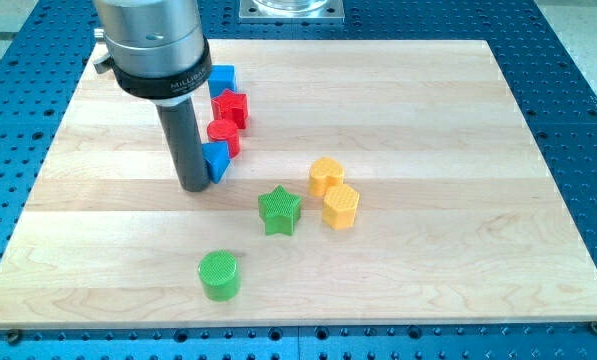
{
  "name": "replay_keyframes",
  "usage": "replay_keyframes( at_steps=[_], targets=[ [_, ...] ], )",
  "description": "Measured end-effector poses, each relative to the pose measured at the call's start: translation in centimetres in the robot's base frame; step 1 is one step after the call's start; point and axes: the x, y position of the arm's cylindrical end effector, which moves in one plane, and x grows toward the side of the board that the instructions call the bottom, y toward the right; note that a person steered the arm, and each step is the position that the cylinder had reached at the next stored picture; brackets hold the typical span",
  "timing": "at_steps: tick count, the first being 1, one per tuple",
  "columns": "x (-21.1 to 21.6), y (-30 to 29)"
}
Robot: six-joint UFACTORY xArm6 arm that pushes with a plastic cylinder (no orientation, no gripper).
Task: Place the heart below the triangle
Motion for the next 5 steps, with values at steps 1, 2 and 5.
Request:
replay_keyframes(
  at_steps=[1,2,5],
  targets=[
    [-1.6,-0.1],
    [-1.6,1.2],
    [-0.5,14.1]
  ],
)
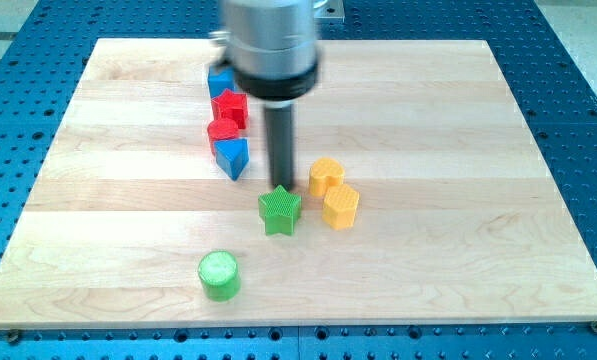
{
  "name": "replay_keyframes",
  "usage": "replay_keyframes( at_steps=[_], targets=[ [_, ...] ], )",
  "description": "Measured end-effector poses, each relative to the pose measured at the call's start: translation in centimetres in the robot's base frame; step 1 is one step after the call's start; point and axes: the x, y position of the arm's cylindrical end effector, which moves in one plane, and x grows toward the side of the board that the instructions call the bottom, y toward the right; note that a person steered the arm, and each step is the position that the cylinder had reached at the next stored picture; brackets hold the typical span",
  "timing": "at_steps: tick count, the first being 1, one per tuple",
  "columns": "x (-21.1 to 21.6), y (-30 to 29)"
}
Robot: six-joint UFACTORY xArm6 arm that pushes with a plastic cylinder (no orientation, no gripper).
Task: Place the heart below the triangle
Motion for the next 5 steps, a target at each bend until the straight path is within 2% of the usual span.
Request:
replay_keyframes(
  at_steps=[1,2,3,4,5],
  targets=[
    [-2.2,7.4],
    [0.7,12.9],
    [3.0,7.2],
    [1.9,-0.2],
    [0.9,0.7]
  ],
)
